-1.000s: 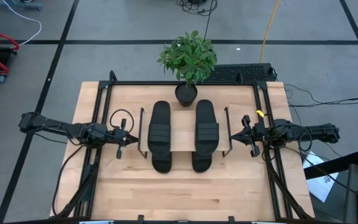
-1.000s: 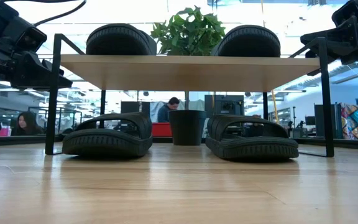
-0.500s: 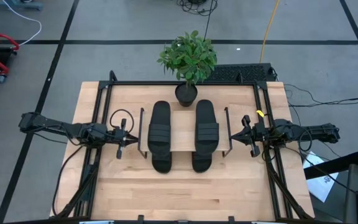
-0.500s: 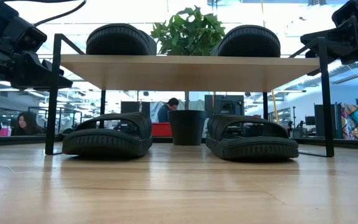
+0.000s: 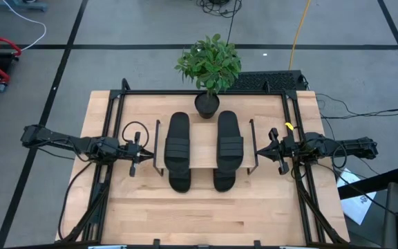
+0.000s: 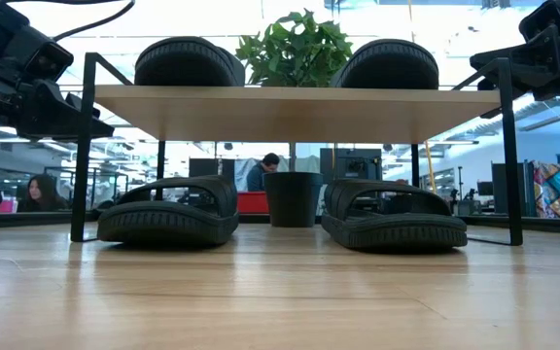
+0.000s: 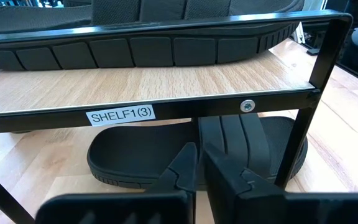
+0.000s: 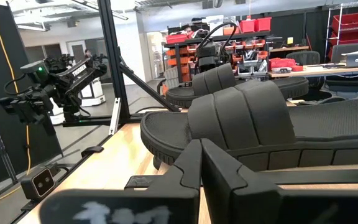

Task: Pick and place slides into the shelf
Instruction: Return to Home Position

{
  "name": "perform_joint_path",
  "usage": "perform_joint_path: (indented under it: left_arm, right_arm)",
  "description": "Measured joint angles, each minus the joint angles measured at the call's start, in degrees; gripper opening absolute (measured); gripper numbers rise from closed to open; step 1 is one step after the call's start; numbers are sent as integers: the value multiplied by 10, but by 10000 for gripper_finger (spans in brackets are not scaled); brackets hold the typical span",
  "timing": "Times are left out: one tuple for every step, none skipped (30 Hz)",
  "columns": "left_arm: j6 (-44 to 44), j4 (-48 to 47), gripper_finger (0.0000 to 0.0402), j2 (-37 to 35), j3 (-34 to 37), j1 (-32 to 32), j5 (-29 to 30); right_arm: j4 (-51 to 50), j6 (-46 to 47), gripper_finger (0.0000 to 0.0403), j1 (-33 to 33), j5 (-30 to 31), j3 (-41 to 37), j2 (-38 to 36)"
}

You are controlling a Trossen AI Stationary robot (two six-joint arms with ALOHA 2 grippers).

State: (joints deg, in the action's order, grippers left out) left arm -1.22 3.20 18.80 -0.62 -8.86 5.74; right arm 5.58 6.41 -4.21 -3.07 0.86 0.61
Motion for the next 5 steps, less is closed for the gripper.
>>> perform_joint_path:
  left_arm:
    - [0,0,27,0,0,0,0]
    - [0,0,28,0,0,0,0]
    - [0,0,28,0,0,0,0]
    - [0,0,26,0,0,0,0]
    - [0,0,25,0,0,0,0]
  right_arm:
    - [0,0,0,0,0,0,0]
    - [0,0,0,0,0,0,0]
    - [0,0,0,0,0,0,0]
    - [0,0,0,0,0,0,0]
    - [0,0,0,0,0,0,0]
